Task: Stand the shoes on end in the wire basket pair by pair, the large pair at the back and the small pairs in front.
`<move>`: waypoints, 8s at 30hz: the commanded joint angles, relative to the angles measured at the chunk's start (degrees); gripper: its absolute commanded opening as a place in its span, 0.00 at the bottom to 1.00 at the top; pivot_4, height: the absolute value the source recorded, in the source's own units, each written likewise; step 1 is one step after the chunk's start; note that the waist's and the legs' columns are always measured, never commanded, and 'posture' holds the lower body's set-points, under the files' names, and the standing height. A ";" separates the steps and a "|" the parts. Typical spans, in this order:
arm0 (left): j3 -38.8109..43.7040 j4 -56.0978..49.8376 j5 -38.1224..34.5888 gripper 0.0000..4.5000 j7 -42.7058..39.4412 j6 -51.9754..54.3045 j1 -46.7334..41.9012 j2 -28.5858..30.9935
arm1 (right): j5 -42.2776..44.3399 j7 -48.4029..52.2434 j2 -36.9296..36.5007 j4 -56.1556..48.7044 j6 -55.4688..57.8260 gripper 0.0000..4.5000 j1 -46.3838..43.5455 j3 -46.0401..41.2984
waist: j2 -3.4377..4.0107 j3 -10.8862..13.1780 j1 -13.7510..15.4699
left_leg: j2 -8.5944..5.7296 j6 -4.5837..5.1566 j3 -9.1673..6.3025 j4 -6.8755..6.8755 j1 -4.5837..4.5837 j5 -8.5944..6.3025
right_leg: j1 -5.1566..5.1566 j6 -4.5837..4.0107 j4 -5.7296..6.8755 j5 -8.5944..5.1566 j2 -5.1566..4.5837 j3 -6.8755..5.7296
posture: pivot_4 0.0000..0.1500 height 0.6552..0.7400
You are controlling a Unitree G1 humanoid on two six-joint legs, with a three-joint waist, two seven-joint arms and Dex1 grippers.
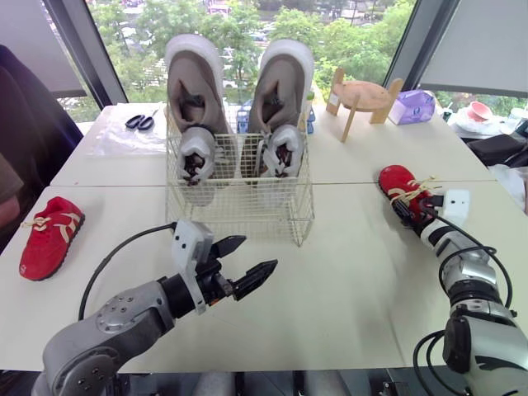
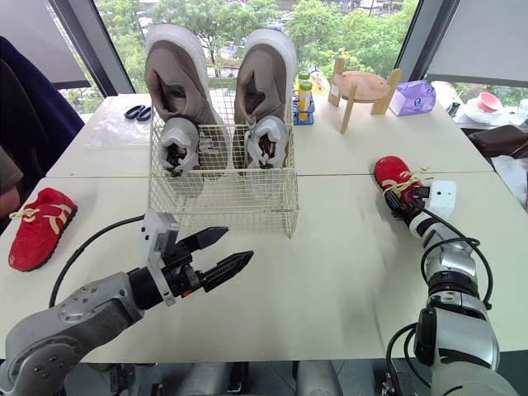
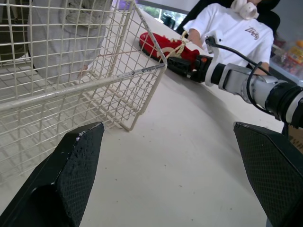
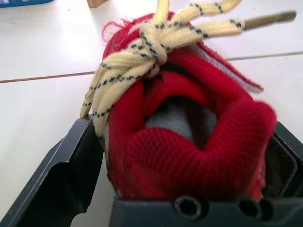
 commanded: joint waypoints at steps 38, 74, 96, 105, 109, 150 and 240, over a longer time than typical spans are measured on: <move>27.92 23.41 -45.89 1.00 9.80 -5.04 -29.45 12.70 | 15.89 13.14 -10.07 -31.92 15.67 0.34 -30.61 -1.41 | 0.41 0.40 0.05 | 0.10 -0.01 -0.12 -0.16 -0.44 -0.01 | -0.67 0.20 0.14 0.09 0.07 -0.17 | 1.00 1.00; 20.92 46.62 -51.46 1.00 -0.24 15.71 -56.05 15.98 | 13.50 36.43 -1.63 -47.85 11.99 0.34 -38.31 15.14 | 0.06 0.44 -0.08 | 0.02 -0.16 -0.08 -0.14 -0.43 0.06 | -0.71 0.23 0.24 0.11 -0.01 -0.13 | 1.00 1.00; 17.00 52.75 -44.31 0.88 -8.21 17.82 -60.88 16.02 | 9.99 38.04 -0.51 -49.17 9.03 0.34 -36.09 18.67 | 0.06 0.44 -0.09 | -0.02 -0.20 -0.06 -0.17 -0.43 0.09 | -0.74 0.23 0.27 0.11 -0.03 -0.13 | 1.00 1.00; 17.73 53.46 -44.06 0.09 -8.54 18.39 -61.16 15.03 | 10.42 37.43 -0.82 -51.99 10.34 0.34 -35.09 18.76 | 0.06 0.45 -0.08 | 0.00 -0.20 -0.08 -0.17 -0.43 0.09 | -0.74 0.23 0.27 0.11 -0.04 -0.13 | 1.00 1.00; 19.11 52.79 -44.78 0.04 -5.45 16.24 -60.60 13.80 | 9.67 37.56 -1.49 -51.98 10.63 0.53 -34.71 19.22 | 0.06 0.45 0.00 | 0.00 -0.20 -0.08 -0.17 -0.43 0.09 | -0.74 0.23 0.27 0.11 -0.06 -0.13 | 1.00 1.00; 20.97 36.09 -32.49 0.04 -4.25 -2.59 -47.81 -1.95 | 65.60 -16.92 31.76 -64.00 36.38 0.86 -25.69 1.99 | 0.02 0.39 -0.39 | 0.02 -0.45 -0.08 -0.74 -0.45 0.29 | -1.00 0.19 0.29 0.14 0.01 -0.15 | 1.00 1.00; 31.64 44.65 -26.52 1.00 34.89 8.36 -4.07 37.18 | 21.59 55.67 -7.98 -53.07 37.31 0.95 -30.33 22.12 | -0.02 0.39 0.09 | 0.00 -0.39 -0.05 -0.87 -0.32 0.20 | -0.94 -0.36 0.15 -0.18 -0.22 -0.26 | 1.00 1.00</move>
